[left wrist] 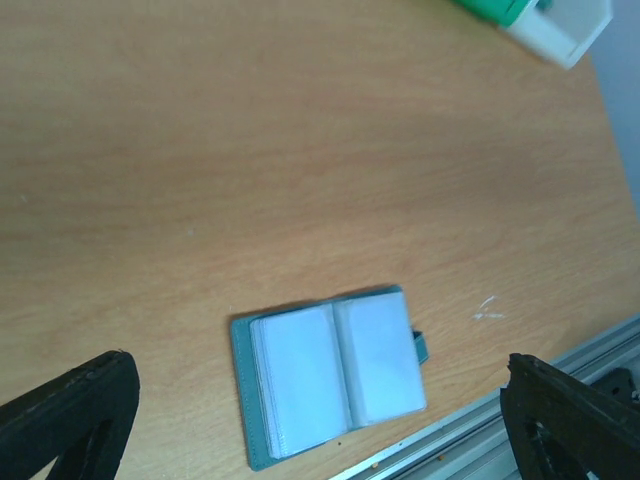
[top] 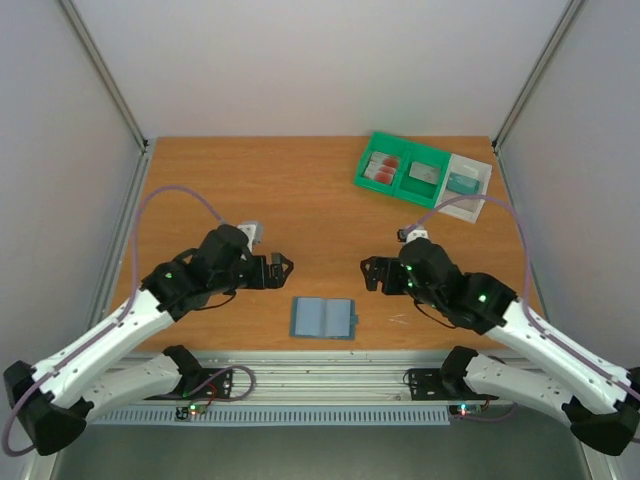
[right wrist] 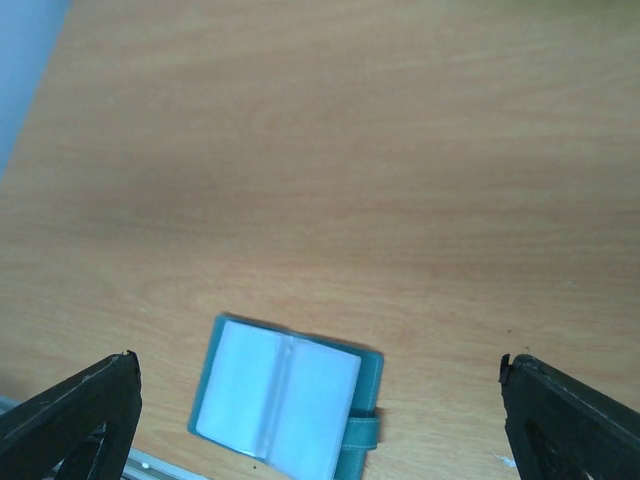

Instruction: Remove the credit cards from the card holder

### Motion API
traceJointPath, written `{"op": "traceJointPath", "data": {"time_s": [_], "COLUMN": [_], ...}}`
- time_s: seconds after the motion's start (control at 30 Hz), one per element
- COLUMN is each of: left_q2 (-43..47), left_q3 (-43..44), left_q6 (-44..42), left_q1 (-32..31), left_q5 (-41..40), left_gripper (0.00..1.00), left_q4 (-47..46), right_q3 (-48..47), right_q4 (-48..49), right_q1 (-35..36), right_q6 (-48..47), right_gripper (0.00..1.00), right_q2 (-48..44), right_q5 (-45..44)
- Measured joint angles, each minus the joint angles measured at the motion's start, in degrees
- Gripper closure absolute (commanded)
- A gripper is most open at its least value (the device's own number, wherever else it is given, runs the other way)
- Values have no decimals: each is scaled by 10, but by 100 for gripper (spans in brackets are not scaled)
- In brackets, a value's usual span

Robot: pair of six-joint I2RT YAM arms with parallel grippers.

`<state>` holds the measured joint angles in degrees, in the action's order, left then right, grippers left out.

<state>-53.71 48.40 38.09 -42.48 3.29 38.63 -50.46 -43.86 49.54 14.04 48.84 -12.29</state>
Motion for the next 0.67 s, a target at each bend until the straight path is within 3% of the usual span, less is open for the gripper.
{"op": "traceJointPath", "data": {"time_s": [0.33, 0.67], "left_q2": [47, 75], "left_q3": [114, 141], "left_q6": [-42, -69], "left_q1": [0, 0], "left_q5": [-29, -37], "left_gripper": [1, 1], "left_q4": [71, 73], "right_q3": [-106, -128], "right_q4": [-90, -98], "right_q1": [0, 0], "right_q6": [-12, -13], "right_gripper": [2, 1], "right_q2": [-44, -57], "right_q5": [-27, -25]}}
